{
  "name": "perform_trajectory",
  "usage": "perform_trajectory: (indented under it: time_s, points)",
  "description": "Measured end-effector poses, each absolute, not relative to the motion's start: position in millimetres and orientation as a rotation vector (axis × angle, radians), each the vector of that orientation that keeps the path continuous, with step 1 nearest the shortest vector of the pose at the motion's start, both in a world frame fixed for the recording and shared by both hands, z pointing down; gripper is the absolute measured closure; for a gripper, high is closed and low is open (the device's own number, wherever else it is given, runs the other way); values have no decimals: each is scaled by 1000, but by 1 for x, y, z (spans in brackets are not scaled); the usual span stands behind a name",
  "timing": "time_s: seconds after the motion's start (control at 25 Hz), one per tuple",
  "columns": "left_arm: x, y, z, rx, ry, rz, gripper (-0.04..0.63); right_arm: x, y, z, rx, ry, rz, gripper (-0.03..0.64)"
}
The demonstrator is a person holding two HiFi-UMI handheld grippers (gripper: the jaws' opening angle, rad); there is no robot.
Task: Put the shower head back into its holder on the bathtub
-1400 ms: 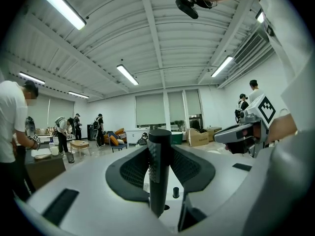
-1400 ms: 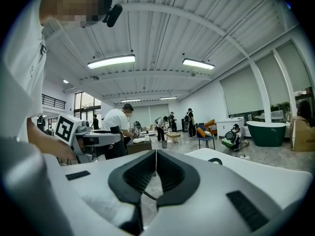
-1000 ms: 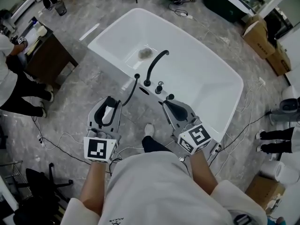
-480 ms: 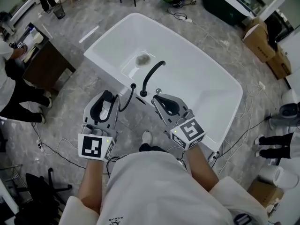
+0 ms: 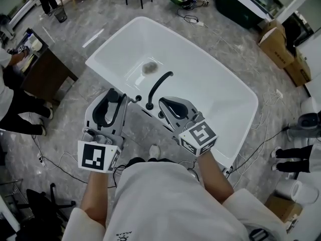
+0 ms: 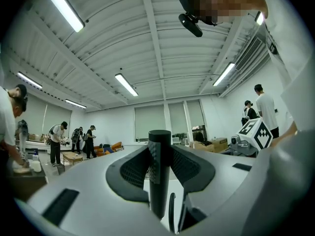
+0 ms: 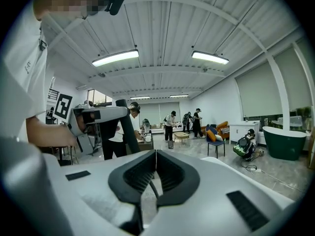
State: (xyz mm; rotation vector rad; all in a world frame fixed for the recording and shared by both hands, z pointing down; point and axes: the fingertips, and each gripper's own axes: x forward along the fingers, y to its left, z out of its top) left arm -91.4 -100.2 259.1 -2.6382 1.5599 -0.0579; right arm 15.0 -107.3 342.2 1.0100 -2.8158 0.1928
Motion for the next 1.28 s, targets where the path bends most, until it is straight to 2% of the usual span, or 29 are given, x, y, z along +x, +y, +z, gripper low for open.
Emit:
perform_trajectory:
  time_s: [0.6,1.28]
  points:
    - [-90,-128,281,-2692,1540,-131,454,21,-128,356,1067,-2793,267,599]
    - [-119,-194,328,-2910,1309,-221,454,-7,-176,382,1311,-2653,379,598]
